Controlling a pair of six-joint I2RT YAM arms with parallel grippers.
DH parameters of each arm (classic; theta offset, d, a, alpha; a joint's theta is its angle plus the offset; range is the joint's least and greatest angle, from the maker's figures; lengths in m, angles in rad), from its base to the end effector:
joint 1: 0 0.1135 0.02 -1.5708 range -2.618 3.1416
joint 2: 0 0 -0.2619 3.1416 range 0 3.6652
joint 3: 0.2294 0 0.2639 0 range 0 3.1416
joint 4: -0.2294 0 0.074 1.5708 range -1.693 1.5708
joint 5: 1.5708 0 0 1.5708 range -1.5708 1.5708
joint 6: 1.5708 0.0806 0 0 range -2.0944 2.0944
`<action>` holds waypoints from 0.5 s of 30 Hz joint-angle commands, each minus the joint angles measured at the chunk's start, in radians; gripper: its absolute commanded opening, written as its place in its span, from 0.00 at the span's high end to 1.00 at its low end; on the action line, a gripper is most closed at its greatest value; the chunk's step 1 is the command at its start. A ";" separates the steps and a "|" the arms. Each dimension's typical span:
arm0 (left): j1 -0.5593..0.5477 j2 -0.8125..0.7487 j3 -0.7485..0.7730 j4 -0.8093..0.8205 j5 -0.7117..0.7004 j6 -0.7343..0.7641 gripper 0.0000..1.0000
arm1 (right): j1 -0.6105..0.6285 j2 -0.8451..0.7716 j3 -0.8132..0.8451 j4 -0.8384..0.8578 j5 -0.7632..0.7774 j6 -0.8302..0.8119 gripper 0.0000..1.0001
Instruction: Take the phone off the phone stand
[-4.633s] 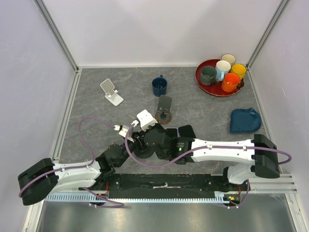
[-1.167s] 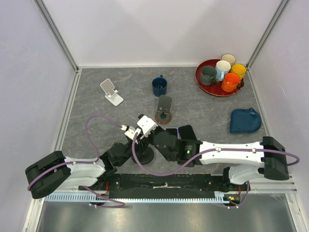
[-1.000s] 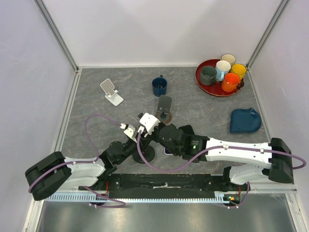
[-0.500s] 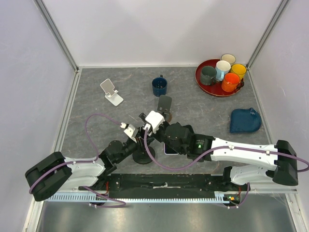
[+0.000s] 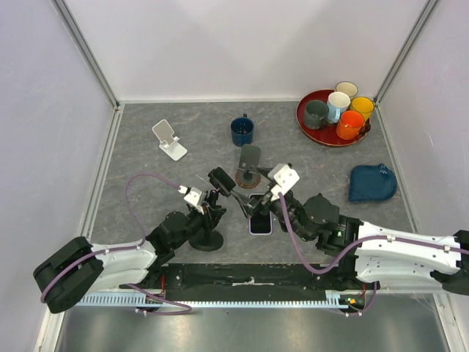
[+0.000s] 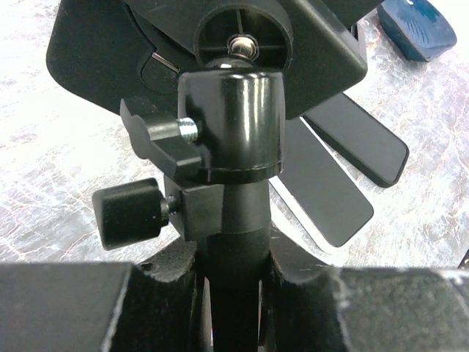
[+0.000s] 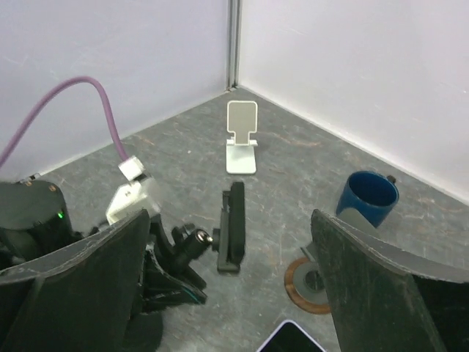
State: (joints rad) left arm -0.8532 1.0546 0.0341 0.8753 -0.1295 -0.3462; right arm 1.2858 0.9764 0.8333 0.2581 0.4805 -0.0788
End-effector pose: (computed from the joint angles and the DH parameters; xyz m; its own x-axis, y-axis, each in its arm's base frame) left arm 0.1581 -0.1654 0.1313 -0.3145 -0.1514 -0.9371 0.5914 0.7409 -0.3182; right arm 0.1147 0.2590 0.3699 0.0890 0.0555 -0.9945 -0.7171 0.6965 -0.0253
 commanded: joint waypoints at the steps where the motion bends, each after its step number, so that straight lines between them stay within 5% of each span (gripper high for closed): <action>1: 0.002 -0.115 -0.016 0.041 -0.006 -0.027 0.98 | 0.001 -0.079 -0.161 0.122 0.017 -0.015 0.02; 9: 0.000 -0.183 -0.022 0.024 0.067 0.006 0.98 | 0.001 -0.102 -0.370 0.318 -0.023 0.027 0.02; 15: 0.002 -0.185 -0.033 0.076 0.125 0.029 0.98 | 0.001 -0.015 -0.358 0.360 0.007 0.051 0.02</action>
State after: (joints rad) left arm -0.8532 0.9039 0.0246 0.7429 -0.0566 -0.3489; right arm 1.2854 0.9272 0.4614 0.4889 0.4713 -0.0559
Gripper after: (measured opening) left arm 0.288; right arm 0.981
